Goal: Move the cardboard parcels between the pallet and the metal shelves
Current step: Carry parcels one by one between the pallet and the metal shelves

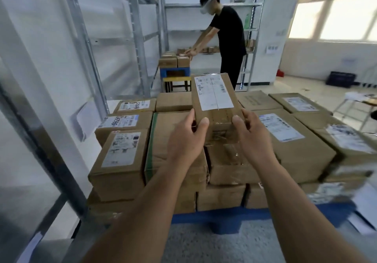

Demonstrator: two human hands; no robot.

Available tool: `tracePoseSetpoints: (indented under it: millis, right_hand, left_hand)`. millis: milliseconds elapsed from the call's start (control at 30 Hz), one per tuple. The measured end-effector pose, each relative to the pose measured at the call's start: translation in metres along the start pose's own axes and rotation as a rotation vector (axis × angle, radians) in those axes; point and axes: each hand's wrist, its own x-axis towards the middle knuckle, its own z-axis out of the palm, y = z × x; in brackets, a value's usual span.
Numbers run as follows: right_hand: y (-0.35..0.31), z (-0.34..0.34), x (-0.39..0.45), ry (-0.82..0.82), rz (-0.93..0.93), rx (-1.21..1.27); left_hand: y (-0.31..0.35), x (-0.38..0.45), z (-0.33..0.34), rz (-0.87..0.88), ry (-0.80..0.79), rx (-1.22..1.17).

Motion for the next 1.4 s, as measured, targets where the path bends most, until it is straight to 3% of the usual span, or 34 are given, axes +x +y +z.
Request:
tracePoseSetpoints:
  millis: [300, 567, 767, 967, 1167, 1400]
  right_hand:
    - [0.029, -0.014, 0.026, -0.116, 0.060, -0.081]
    - [0.031, -0.018, 0.030, -0.211, 0.061, -0.145]
    - [0.030, -0.040, 0.020, -0.062, 0.022, -0.267]
    - [0.044, -0.073, -0.011, 0.090, -0.028, -0.362]
    - [0.074, -0.116, -0.034, 0.139, -0.050, -0.419]
    - [0.115, -0.190, -0.028, 0.141, -0.060, -0.356]
  left_hand:
    - [0.006, 0.016, 0.034, -0.097, -0.111, 0.163]
    - [0.004, 0.012, 0.037, -0.122, -0.087, 0.087]
    - [0.030, -0.002, 0.040, 0.104, 0.129, 0.253]
    - [0.048, -0.038, 0.066, 0.279, 0.048, 0.182]
    - [0.060, -0.076, 0.102, 0.279, -0.035, 0.178]
    - [0.092, -0.094, 0.153, 0.232, -0.027, 0.278]
